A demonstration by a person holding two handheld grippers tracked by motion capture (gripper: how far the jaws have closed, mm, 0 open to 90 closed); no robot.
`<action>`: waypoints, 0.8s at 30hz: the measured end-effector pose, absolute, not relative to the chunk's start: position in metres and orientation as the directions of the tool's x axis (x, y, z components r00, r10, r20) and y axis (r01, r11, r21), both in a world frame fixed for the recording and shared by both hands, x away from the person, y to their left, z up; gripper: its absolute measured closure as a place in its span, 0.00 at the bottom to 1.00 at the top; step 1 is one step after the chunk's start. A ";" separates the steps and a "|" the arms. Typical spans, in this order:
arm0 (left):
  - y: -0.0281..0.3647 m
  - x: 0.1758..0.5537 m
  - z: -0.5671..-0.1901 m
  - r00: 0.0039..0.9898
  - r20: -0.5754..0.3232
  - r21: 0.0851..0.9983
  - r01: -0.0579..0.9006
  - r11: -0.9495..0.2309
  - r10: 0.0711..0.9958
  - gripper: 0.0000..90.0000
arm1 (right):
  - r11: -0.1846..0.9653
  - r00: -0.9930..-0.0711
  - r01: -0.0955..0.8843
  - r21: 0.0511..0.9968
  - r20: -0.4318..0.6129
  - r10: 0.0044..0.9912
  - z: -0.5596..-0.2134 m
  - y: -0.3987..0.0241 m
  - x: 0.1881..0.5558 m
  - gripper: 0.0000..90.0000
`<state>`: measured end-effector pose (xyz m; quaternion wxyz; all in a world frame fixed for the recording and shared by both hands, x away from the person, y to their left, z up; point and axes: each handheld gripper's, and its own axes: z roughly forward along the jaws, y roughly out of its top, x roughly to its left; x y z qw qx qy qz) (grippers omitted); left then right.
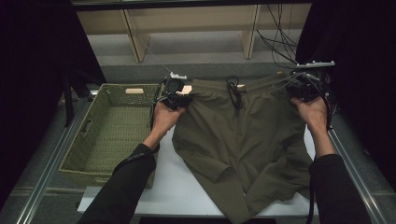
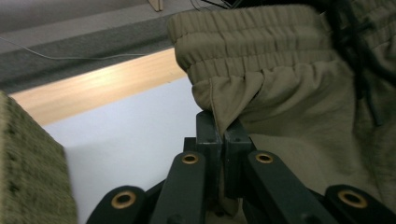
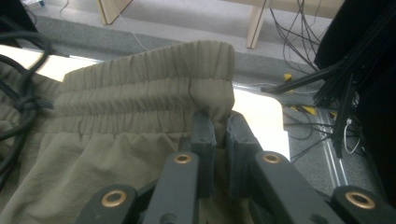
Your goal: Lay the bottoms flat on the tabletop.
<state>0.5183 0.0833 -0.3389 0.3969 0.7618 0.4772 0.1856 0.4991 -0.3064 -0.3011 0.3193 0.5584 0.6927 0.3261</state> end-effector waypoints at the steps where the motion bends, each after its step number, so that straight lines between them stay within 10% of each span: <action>1: 0.085 0.522 -0.338 0.473 -0.100 0.781 0.583 -0.225 0.876 0.97 | 0.165 -0.171 0.564 0.809 -0.081 0.982 -0.300 -0.307 0.500 0.94; 24: 0.065 0.542 -0.331 0.483 -0.048 0.776 0.569 -0.272 0.874 0.97 | 0.171 -0.128 0.593 0.787 -0.117 0.985 -0.290 -0.310 0.522 0.94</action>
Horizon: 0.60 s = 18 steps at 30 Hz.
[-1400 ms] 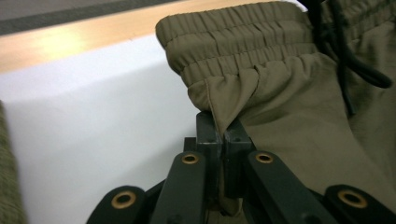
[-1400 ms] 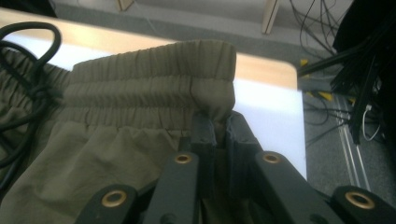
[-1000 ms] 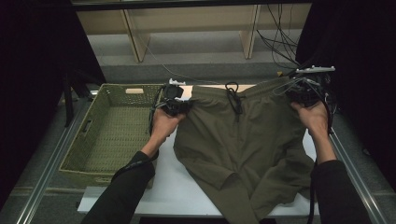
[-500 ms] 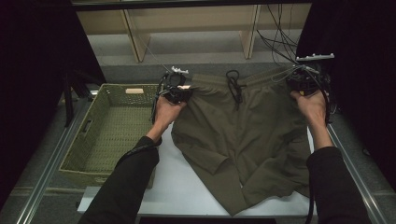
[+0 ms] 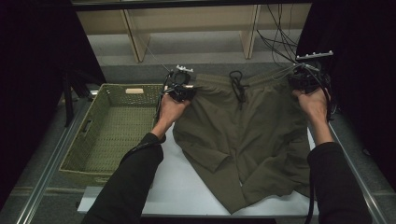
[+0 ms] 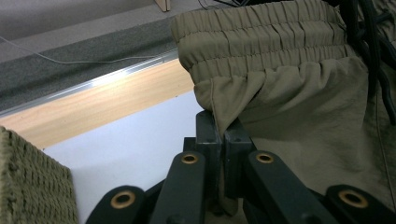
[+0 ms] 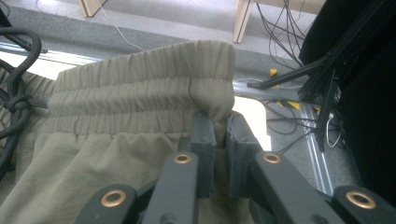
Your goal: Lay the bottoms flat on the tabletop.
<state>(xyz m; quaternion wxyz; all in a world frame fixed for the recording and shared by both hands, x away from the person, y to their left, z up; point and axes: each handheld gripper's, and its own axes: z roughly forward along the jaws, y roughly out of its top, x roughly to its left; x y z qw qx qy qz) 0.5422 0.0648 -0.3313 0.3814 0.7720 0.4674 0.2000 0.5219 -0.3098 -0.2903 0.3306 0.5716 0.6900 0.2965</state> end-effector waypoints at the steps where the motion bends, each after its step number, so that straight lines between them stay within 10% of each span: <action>1: 0.064 0.543 -0.329 0.480 -0.044 0.777 0.567 -0.272 0.876 0.97 | 0.172 -0.127 0.589 0.790 -0.120 0.985 -0.287 -0.310 0.523 0.94; 13: 0.056 0.549 -0.327 0.454 -0.037 0.780 0.570 -0.258 0.890 0.94 | 0.164 -0.110 0.591 0.790 -0.123 0.986 -0.286 -0.311 0.525 0.91; 18: 0.056 0.548 -0.319 0.388 -0.040 0.775 0.594 -0.216 0.921 0.63 | 0.127 -0.066 0.582 0.803 -0.108 0.992 -0.283 -0.316 0.528 0.56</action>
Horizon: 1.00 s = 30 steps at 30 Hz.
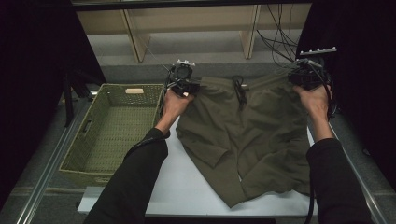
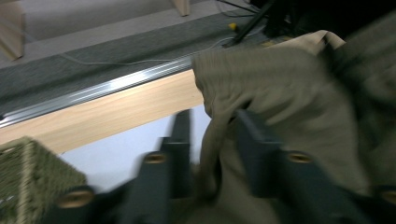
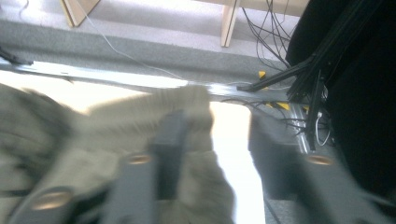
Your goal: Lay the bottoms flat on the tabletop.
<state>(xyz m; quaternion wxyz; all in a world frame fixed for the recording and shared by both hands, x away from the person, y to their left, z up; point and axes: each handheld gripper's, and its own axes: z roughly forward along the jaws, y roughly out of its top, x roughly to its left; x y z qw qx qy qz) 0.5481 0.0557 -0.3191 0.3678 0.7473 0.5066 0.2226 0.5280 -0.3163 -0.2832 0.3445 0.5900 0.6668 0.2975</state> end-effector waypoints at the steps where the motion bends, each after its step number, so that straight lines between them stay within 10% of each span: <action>1: 0.056 0.547 -0.318 0.388 -0.054 0.775 0.597 -0.206 0.920 0.61 | 0.124 -0.070 0.580 0.805 -0.103 0.992 -0.280 -0.318 0.527 0.55; 16: 0.038 0.484 -0.336 0.571 -0.132 0.729 0.610 -0.311 0.810 0.42 | 0.244 -0.311 0.575 0.781 -0.068 0.948 -0.301 -0.287 0.470 0.47; 30: -0.001 0.428 -0.434 0.692 -0.106 0.646 0.594 -0.479 0.714 0.33 | 0.273 -0.382 0.630 0.727 -0.016 0.924 -0.387 -0.265 0.409 0.45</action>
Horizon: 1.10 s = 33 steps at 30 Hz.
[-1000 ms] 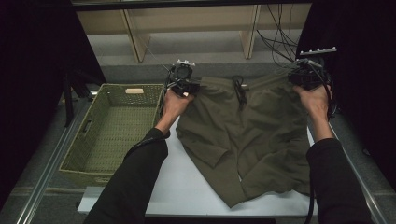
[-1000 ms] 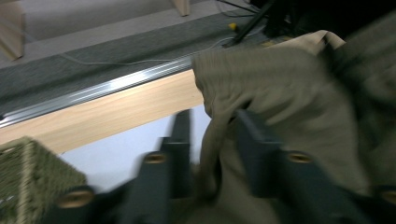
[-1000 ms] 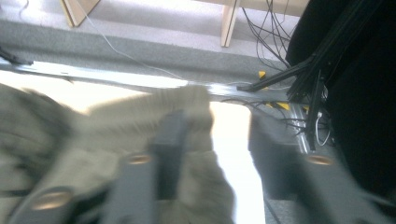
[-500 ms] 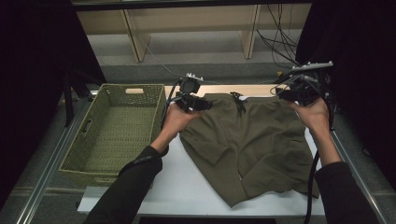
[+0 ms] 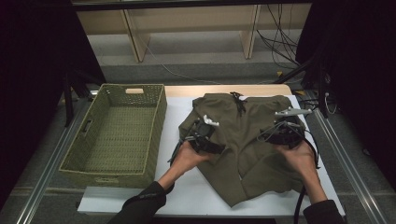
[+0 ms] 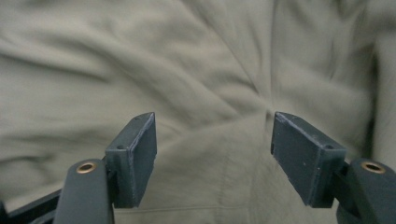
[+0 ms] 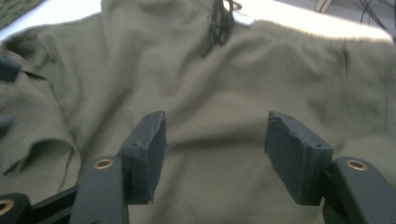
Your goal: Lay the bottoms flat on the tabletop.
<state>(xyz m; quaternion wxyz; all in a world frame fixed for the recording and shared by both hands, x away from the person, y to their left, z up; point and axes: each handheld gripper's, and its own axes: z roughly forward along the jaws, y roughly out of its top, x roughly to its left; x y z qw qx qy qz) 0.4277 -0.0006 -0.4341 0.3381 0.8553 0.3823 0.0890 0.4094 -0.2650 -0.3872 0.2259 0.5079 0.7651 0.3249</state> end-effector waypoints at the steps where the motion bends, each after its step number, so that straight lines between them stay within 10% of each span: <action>1: -0.006 0.427 -0.442 0.692 -0.091 0.650 0.586 -0.484 0.716 0.35 | 0.262 -0.381 0.639 0.723 0.002 0.925 -0.390 -0.266 0.408 0.45; 9: -0.003 0.417 -0.448 0.737 -0.022 0.670 0.512 -0.537 0.675 0.95 | 0.248 -0.366 0.656 0.713 0.012 0.931 -0.405 -0.274 0.397 0.46; 33: 0.101 0.319 -0.439 0.740 0.001 0.588 0.544 -0.599 0.672 0.90 | 0.128 -0.200 0.736 0.664 0.032 0.979 -0.432 -0.327 0.353 0.47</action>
